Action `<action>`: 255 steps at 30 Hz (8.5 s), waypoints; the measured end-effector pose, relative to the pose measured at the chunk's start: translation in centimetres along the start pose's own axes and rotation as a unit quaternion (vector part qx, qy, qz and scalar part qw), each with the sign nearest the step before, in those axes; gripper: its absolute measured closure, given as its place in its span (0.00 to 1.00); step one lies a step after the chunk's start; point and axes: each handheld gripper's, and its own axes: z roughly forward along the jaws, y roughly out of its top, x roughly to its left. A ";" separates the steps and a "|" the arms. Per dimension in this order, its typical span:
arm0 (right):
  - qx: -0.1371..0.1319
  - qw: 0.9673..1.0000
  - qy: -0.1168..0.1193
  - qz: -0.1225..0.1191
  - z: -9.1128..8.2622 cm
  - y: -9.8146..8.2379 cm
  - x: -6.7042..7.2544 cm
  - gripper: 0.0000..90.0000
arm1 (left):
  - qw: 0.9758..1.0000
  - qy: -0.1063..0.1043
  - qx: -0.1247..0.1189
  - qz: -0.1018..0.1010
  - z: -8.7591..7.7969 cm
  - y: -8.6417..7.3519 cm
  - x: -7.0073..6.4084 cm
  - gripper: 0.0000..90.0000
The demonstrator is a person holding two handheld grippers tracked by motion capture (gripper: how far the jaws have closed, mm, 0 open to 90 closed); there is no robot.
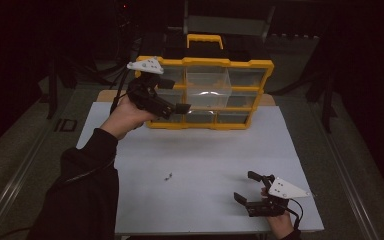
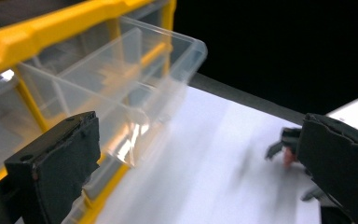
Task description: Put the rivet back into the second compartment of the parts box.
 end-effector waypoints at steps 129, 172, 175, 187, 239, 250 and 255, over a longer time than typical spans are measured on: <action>0.009 1.000 0.005 -0.002 0.3 -0.3 0.1 0.12 | 0.998 0.000 0.048 0.034 -0.1 -14.0 -0.4 0.91; 0.007 1.000 0.006 -0.003 0.2 -0.3 0.1 0.12 | 0.994 -0.013 -0.068 0.087 -0.3 6.2 0.9 0.91; 0.008 1.000 0.006 -0.002 0.2 -0.3 0.1 0.12 | 0.993 -0.025 -0.076 0.084 0.2 6.7 1.0 0.91; 0.006 1.000 0.006 -0.002 0.2 -0.3 0.0 0.12 | 0.996 -0.027 -0.065 0.061 3.8 7.3 1.6 0.91; 0.012 1.000 0.008 0.000 0.3 -0.2 0.1 0.12 | 1.000 0.026 0.018 0.004 3.7 4.4 1.4 0.01; 0.012 1.000 0.006 -0.004 0.3 -0.1 0.2 0.12 | 1.000 0.024 0.015 0.001 1.0 1.1 0.9 0.01; 0.012 1.000 0.006 -0.005 0.3 -0.2 0.2 0.12 | 1.000 0.021 0.022 0.001 0.2 -0.7 0.7 0.01</action>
